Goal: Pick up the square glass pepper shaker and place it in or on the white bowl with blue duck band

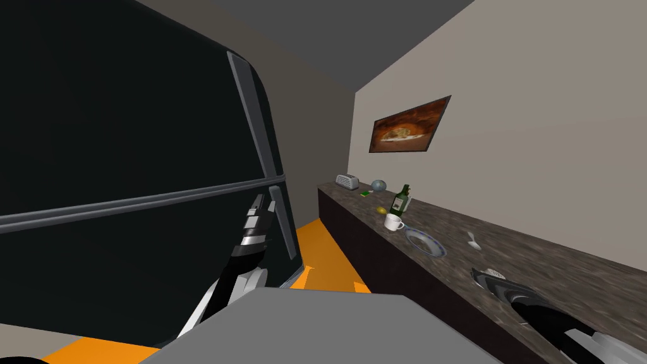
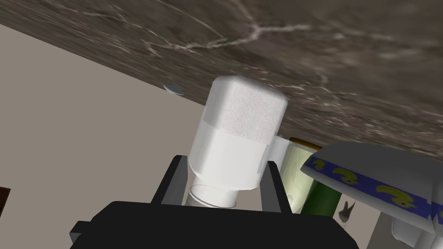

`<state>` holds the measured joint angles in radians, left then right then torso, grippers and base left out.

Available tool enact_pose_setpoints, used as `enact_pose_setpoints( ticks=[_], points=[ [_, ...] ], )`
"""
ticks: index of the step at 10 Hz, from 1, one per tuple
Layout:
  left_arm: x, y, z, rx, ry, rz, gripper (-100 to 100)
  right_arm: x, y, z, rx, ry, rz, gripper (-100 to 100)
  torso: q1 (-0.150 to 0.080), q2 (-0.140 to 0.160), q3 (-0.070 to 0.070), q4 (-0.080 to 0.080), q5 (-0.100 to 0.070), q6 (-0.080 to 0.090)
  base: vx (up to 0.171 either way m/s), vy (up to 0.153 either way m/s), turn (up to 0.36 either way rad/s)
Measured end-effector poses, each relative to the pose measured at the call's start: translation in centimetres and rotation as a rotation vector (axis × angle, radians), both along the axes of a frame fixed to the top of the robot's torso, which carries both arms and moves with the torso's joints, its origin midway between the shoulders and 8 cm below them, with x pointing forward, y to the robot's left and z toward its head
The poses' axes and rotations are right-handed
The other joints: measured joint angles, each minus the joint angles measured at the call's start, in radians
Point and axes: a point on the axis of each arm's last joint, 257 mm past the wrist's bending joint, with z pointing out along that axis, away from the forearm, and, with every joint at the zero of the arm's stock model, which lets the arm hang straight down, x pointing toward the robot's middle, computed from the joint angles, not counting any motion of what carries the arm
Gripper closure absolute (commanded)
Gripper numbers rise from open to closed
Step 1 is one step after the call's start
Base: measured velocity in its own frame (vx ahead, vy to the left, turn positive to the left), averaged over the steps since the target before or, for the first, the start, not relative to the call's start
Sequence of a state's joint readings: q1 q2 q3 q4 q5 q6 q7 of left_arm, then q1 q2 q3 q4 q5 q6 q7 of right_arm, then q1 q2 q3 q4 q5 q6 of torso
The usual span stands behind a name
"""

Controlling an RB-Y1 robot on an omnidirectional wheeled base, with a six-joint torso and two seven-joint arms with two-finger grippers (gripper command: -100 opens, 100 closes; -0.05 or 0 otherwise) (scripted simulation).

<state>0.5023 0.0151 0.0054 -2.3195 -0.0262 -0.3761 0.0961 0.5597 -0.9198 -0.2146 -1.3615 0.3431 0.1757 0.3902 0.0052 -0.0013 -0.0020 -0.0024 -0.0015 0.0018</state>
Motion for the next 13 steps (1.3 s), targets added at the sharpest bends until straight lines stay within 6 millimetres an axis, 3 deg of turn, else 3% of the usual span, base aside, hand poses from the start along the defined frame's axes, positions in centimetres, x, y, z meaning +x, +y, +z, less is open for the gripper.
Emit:
enact_pose_setpoints(
  ticks=[5,9,13],
  points=[
    [0.0,0.0,0.0,0.0,0.0,0.0,0,-3.1,-1.9,1.0,-0.007,0.029,-0.015,100,0.005,-0.001,-0.001,-0.002,-0.004,0.002,0.048,0.191,-0.076],
    [0.0,0.0,0.0,0.0,0.0,0.0,0,-2.4,-2.9,4.2,-0.013,0.008,-0.014,100,-0.001,-0.004,-0.003,-0.003,-0.006,-0.001,0.074,0.102,0.011],
    [0.1,-0.1,-0.7,-0.004,0.019,-0.004,0,-0.7,-2.8,7.0,-0.018,0.004,-0.002,100,0.002,-0.021,-0.011,-0.001,-0.01,-0.002,0.081,-0.019,0.074]
  ],
)
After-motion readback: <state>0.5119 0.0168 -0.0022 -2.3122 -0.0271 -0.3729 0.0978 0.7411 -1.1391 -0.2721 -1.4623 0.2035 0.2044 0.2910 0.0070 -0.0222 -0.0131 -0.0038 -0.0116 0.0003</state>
